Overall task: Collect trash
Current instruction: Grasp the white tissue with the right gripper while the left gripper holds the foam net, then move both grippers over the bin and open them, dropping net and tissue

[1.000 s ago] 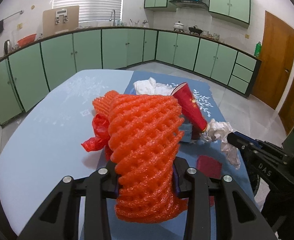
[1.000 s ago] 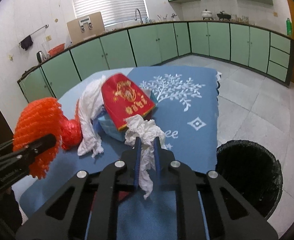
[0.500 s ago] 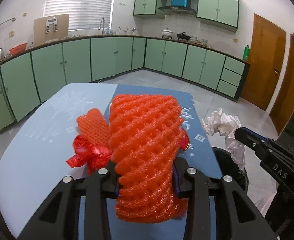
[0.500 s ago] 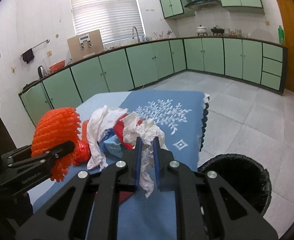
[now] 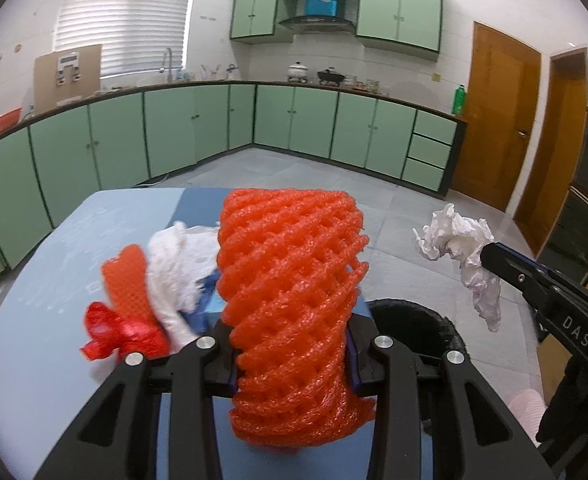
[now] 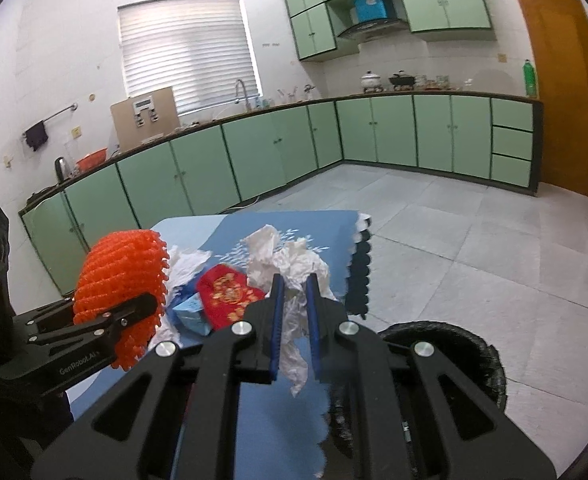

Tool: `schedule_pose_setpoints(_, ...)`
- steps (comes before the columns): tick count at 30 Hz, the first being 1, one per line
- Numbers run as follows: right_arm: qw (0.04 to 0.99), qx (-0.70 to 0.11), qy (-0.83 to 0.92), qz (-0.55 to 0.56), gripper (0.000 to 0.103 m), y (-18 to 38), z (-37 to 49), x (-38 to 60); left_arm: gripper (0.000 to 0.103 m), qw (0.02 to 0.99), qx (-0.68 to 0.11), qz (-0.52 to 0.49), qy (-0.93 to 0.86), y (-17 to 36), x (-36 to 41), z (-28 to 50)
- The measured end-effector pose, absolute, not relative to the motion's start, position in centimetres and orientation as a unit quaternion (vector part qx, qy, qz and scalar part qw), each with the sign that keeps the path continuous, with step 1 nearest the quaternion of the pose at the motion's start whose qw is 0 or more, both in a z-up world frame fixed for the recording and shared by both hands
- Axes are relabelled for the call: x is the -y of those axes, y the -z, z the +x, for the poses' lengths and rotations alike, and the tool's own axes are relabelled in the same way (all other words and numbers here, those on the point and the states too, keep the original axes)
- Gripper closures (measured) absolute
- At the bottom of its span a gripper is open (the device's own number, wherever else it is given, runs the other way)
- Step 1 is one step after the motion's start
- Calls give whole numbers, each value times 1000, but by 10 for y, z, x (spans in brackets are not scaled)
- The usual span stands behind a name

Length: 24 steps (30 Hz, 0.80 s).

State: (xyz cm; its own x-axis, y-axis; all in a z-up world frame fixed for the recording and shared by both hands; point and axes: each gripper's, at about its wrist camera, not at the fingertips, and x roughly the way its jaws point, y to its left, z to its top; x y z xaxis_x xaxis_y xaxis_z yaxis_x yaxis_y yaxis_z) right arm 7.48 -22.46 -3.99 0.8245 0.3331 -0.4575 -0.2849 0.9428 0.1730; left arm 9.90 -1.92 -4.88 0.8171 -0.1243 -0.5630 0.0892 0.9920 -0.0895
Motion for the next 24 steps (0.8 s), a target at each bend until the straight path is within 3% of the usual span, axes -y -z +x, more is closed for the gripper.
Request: schedule_pose_setpoints(24, 953, -293, -30, 78, 93, 102, 97, 339, 66, 932, -318, 1, 172, 75, 144, 168)
